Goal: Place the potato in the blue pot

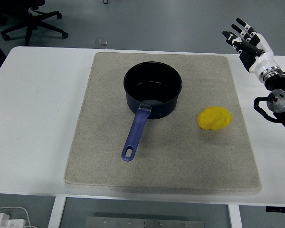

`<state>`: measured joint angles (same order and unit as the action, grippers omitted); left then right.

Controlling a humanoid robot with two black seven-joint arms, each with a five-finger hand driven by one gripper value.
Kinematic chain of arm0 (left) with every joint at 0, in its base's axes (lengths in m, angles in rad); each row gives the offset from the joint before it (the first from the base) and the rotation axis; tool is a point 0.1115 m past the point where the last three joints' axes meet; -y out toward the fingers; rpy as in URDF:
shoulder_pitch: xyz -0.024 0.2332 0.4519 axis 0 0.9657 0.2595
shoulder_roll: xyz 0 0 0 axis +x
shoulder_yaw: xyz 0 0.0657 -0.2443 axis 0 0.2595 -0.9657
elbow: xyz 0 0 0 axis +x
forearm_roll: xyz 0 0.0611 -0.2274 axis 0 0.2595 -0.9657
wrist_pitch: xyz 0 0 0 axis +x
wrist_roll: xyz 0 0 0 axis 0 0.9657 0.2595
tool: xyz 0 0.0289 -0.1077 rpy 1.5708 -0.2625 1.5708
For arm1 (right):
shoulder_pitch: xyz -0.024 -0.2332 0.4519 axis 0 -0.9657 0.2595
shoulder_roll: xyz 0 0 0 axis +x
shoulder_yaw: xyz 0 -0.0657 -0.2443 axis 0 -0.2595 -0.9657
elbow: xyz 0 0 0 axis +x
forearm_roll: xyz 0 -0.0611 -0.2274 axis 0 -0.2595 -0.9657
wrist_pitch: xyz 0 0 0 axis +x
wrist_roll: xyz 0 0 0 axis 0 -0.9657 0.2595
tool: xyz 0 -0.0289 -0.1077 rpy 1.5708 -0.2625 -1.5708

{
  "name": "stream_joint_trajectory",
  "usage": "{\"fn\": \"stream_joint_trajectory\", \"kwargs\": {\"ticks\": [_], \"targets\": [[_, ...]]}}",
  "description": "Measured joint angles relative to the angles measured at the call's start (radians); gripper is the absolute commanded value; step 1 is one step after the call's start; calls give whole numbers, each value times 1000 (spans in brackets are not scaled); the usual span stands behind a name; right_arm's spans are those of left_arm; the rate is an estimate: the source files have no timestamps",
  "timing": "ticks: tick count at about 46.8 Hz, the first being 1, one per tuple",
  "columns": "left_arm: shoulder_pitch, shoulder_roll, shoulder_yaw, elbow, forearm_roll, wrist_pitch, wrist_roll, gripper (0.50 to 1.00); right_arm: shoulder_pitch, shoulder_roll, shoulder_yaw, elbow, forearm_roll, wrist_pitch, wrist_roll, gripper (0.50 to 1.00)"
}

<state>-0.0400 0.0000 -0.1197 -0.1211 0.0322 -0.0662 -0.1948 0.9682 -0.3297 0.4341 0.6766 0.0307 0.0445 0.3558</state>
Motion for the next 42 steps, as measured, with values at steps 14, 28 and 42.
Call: {"fn": "stream_joint_trajectory", "kwargs": {"ticks": [14,28,42], "targets": [[2,0,-7,1,-1,2,-1,994,0,-3,0,0,0,0,0,930],[7,0,-2,-5,1,1,0,994,-2,-2,0,0,0,0,0,930],[8,0,-3,-2,2,0,0,994,0,-10,0,1,0,0,0,930]]}}
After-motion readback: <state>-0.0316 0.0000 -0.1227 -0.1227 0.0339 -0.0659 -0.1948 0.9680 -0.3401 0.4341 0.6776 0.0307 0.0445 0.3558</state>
